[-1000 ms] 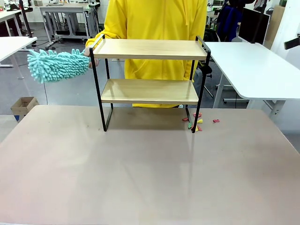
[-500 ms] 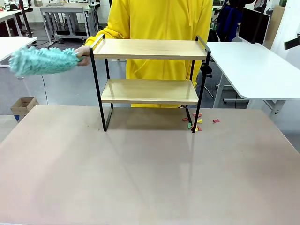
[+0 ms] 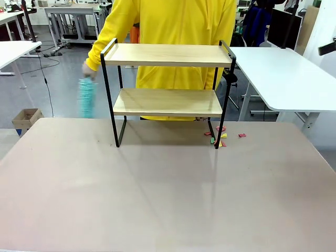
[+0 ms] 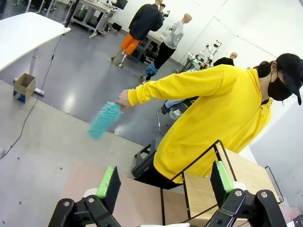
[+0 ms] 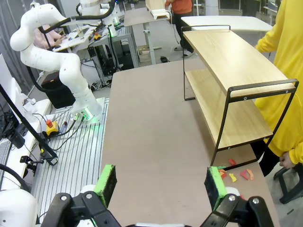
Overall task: Clean the shelf.
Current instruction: Hand the Duster back to the human.
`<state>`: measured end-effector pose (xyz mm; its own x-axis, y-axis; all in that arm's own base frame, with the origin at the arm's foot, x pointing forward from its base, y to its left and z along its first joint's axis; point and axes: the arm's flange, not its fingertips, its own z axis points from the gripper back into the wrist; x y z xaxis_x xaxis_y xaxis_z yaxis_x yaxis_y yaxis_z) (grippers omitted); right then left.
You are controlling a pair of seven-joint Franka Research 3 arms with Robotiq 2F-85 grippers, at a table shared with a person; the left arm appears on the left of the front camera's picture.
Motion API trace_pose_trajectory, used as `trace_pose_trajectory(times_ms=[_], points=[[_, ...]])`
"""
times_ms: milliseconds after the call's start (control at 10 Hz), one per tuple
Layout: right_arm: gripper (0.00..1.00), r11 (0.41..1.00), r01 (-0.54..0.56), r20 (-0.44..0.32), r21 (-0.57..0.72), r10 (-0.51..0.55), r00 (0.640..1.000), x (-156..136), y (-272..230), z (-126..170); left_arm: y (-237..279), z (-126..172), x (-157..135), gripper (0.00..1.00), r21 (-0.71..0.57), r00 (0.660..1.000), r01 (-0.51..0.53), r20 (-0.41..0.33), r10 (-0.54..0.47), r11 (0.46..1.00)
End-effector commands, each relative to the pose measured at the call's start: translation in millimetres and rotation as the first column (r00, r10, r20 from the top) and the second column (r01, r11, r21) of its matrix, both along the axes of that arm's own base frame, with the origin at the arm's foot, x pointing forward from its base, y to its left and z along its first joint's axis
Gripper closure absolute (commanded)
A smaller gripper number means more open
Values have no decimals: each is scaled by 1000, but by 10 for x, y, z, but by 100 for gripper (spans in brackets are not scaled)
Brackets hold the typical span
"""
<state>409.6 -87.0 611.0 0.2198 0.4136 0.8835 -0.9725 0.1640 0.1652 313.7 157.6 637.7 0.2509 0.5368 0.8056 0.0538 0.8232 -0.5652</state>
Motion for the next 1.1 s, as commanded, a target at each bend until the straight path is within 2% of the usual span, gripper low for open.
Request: trace_pose_trajectory(times_ms=[0,1000], points=[[0,1000,-11,13,-3,11,1000,-18,-8,12,4,0,-26,0,-12,1000,-5,-4,5,1000],[0,1000,-11,13,-3,11,1000,-18,-8,12,4,0,-26,0,-12,1000,-5,-4,5,1000]])
